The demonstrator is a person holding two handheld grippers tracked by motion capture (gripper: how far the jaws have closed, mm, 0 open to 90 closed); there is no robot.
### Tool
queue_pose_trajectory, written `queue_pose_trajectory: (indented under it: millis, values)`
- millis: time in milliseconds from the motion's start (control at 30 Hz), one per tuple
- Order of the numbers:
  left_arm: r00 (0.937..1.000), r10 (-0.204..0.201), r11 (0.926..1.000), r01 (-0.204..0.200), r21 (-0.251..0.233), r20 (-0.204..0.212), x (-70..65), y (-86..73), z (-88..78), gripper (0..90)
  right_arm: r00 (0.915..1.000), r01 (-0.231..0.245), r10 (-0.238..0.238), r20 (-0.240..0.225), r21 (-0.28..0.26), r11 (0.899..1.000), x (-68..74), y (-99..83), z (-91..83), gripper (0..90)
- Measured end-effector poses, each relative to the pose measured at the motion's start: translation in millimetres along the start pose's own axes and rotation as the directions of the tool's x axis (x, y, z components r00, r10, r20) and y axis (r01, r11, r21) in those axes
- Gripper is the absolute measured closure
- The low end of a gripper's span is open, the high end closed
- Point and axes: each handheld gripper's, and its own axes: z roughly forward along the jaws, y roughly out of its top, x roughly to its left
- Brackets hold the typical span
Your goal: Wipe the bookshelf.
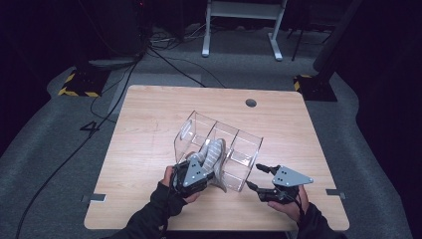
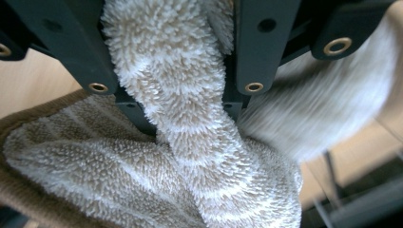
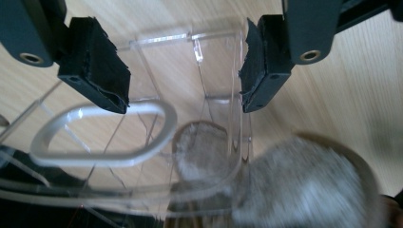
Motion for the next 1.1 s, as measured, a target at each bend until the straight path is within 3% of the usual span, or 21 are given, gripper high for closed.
queue_pose_trajectory:
  millis: [100, 133, 233, 333, 633, 767, 867, 967, 1100]
  values:
    - [0.9997, 0.013, 0.9974, -0.011, -0.071, 0.021, -5.4, 18.6, -5.1, 65.6, 0.9999, 0.007, -0.007, -0.013, -0.004, 1.000, -0.5, 3.6, 2.9, 34.9]
    - [0.9997, 0.013, 0.9974, -0.011, -0.071, 0.021, -5.4, 18.6, -5.1, 65.6, 0.9998, 0.010, -0.010, -0.020, -0.003, 1.000, -0.2, 3.9, 4.5, 34.9]
    - [0.9982, 0.033, 0.9933, -0.028, -0.112, 0.049, -14.9, 31.6, 7.8, 65.5, 0.9992, 0.018, -0.018, -0.036, 0.001, 1.000, 2.7, 4.6, 6.3, 34.9]
    - [0.9961, 0.030, 0.9946, -0.021, -0.101, 0.083, -20.1, 34.9, 21.4, 65.6, 0.9986, 0.033, -0.032, -0.041, 0.012, 0.999, 5.2, 4.4, 8.1, 34.3]
    - [0.9935, 0.044, 0.9980, -0.039, -0.049, 0.105, -21.0, 31.0, 42.9, 66.0, 0.9991, 0.024, -0.024, -0.035, 0.004, 1.000, -0.9, 4.4, 7.0, 33.4]
    - [0.9929, 0.055, 0.9982, -0.051, -0.032, 0.106, -22.4, 32.5, 47.2, 66.0, 0.9985, 0.039, -0.039, -0.038, 0.008, 0.999, -1.0, 6.7, 10.8, 30.4]
    - [0.9921, 0.064, 0.9979, -0.062, -0.018, 0.108, -24.1, 34.3, 48.7, 66.0, 0.9969, 0.042, -0.042, -0.066, -0.012, 0.999, -3.2, 10.3, 8.9, 35.0]
    - [0.9914, 0.045, 0.9987, -0.041, -0.030, 0.123, -24.6, 36.4, 48.2, 65.8, 0.9959, 0.042, -0.043, -0.080, -0.011, 0.999, -2.1, 12.0, 10.5, 30.3]
    - [0.9910, 0.055, 0.9979, -0.050, -0.041, 0.122, -24.1, 39.2, 46.2, 65.8, 0.9955, 0.040, -0.041, -0.086, -0.015, 0.999, -1.1, 11.7, 9.7, 32.2]
